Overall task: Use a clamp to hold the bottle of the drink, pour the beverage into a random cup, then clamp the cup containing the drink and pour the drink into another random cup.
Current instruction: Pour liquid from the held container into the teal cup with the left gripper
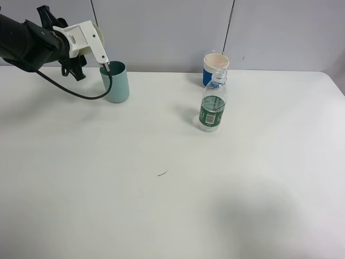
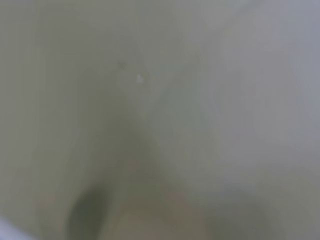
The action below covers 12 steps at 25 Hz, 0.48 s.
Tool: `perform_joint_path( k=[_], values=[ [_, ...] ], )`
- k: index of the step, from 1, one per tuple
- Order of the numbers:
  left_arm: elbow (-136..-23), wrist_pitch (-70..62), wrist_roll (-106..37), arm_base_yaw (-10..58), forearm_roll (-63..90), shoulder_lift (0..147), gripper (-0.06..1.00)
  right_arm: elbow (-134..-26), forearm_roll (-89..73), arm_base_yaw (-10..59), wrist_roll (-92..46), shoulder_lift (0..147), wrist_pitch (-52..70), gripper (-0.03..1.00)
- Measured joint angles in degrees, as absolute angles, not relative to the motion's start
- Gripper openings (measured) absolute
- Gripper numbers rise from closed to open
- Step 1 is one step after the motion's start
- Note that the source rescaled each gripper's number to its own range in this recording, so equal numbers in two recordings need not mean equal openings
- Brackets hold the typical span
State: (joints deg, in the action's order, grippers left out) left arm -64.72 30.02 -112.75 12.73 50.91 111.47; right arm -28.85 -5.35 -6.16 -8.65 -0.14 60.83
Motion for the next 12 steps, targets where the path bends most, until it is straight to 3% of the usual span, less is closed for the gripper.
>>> perform_joint_path(
  k=[12],
  values=[
    [-64.72,30.44,-114.42,12.73,48.96,111.47,0.04,-28.85,-5.35,-6.16,-8.65,-0.14,60.83,0.82]
  ],
)
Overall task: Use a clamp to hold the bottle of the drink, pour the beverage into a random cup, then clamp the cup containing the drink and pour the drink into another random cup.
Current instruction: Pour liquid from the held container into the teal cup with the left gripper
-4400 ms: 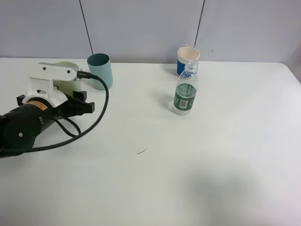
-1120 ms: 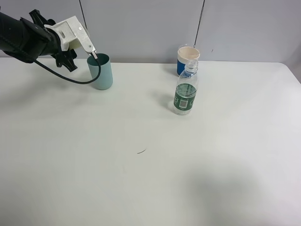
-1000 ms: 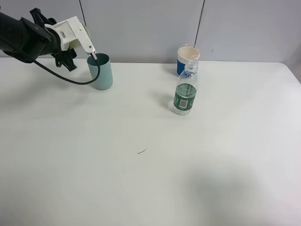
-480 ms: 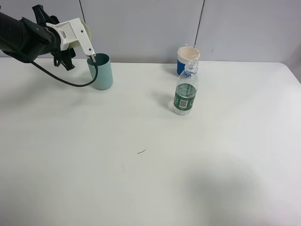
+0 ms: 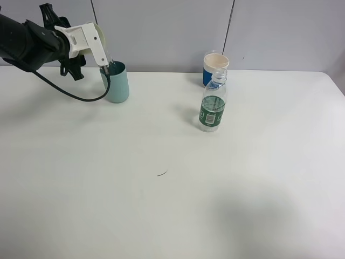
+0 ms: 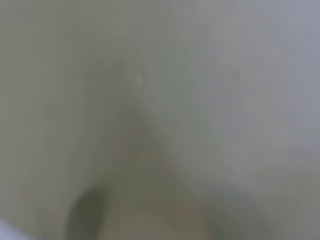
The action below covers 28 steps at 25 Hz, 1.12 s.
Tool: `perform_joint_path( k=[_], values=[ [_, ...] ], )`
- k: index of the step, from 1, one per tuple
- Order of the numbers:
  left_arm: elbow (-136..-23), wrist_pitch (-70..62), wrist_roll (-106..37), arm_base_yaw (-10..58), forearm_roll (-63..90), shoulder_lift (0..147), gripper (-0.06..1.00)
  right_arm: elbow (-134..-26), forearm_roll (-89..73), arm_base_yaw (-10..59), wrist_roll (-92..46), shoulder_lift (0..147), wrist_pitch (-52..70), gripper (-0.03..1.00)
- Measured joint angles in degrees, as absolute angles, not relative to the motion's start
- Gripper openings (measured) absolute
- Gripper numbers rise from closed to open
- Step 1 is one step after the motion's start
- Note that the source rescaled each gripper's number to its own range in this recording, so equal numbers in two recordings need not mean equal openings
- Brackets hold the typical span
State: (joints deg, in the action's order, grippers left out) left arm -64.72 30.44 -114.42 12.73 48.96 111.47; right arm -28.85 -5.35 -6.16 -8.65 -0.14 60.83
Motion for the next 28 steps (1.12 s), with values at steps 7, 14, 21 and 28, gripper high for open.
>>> perform_joint_path(
  k=[7,14,21,28],
  values=[
    [-64.72,30.51,-117.95,12.73,48.62,111.47,0.04,-28.85,-5.35,-6.16,-8.65,-0.14,60.83,0.82],
    [-64.72,30.95,-119.51,12.73,48.56,111.47,0.04,-28.85,-5.35,-6.16,-8.65,-0.14,60.83,0.82],
    [-64.72,31.06,-119.57,12.73,47.89,111.47,0.04,-28.85,-5.35,-6.16,-8.65,-0.14,60.83,0.82],
    [-64.72,31.06,-119.57,12.73,45.02,111.47,0.04,-28.85,-5.35,-6.16,-8.65,-0.14,60.83,0.82]
  ],
)
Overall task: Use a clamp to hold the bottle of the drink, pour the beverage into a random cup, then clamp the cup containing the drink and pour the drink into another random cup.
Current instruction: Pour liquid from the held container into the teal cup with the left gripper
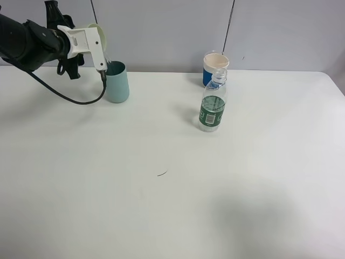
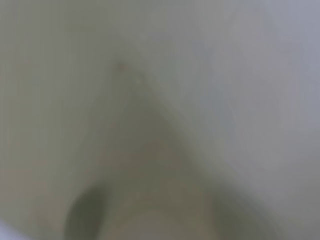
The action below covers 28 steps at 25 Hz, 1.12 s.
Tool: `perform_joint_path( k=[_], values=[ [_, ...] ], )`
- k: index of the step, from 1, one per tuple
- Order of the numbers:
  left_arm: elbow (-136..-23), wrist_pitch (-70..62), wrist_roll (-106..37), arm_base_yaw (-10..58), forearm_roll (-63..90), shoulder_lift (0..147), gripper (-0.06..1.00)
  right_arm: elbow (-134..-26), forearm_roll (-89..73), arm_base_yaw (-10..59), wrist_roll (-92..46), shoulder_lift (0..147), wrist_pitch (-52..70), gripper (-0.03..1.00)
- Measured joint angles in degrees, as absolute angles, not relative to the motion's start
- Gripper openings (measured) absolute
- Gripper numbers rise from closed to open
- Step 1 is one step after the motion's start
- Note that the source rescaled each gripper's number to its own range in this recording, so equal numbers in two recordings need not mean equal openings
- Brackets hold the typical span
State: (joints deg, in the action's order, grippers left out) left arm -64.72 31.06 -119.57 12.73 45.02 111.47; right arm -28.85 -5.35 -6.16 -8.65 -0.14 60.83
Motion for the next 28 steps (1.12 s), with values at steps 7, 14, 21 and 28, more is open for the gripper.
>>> perform_joint_path(
  k=[7,14,21,28],
  values=[
    [-64.72,31.46,-119.57,12.73,42.14,111.47,0.04,-28.85,-5.35,-6.16,-8.65,-0.14,60.83,0.82],
    [-64.72,33.42,-119.69,12.73,39.87,111.47,0.04,-28.85,-5.35,-6.16,-8.65,-0.14,60.83,0.82],
    [-64.72,33.46,-121.59,12.73,37.46,111.47,0.04,-28.85,-5.35,-6.16,-8.65,-0.14,60.83,0.82],
    [-64.72,33.46,-122.16,12.73,36.01,111.47,0.04,-28.85,-5.35,-6.16,-8.65,-0.14,60.83,0.82]
  ],
)
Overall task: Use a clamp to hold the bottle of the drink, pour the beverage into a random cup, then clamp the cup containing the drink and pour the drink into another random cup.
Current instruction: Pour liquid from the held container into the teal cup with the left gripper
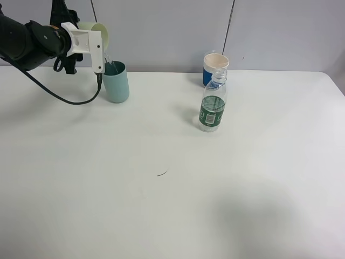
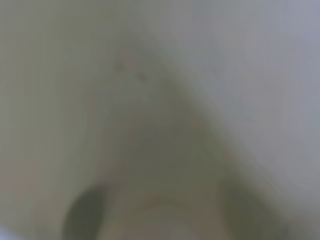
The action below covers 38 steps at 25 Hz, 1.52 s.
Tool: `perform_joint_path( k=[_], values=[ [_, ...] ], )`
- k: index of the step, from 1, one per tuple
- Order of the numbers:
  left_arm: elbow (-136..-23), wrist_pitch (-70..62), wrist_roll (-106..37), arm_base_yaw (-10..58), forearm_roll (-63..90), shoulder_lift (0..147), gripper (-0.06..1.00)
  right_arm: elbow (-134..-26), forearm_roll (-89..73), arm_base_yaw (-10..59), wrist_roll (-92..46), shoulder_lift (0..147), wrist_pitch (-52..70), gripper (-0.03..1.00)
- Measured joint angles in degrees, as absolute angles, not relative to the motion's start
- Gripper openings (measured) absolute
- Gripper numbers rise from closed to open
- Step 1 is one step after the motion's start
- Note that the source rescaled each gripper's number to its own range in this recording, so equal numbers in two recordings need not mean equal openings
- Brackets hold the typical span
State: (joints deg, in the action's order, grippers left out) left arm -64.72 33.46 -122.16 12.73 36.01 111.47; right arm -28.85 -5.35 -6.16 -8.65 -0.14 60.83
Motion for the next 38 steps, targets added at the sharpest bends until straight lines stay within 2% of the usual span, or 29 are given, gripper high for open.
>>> perform_joint_path(
  k=[19,30,38],
  values=[
    [-64.72,36.61,-123.19,12.73,26.59,111.47,0.04,-28.85,-5.35,-6.16,-8.65,-0.14,60.83,0.82],
    [-64.72,38.66,-130.08,12.73,22.98,111.47,0.04,-28.85,-5.35,-6.16,-8.65,-0.14,60.83,0.82],
    [-64.72,39.0,-127.93,12.73,20.64,111.47,0.04,-28.85,-5.35,-6.16,-8.65,-0.14,60.83,0.82]
  ],
)
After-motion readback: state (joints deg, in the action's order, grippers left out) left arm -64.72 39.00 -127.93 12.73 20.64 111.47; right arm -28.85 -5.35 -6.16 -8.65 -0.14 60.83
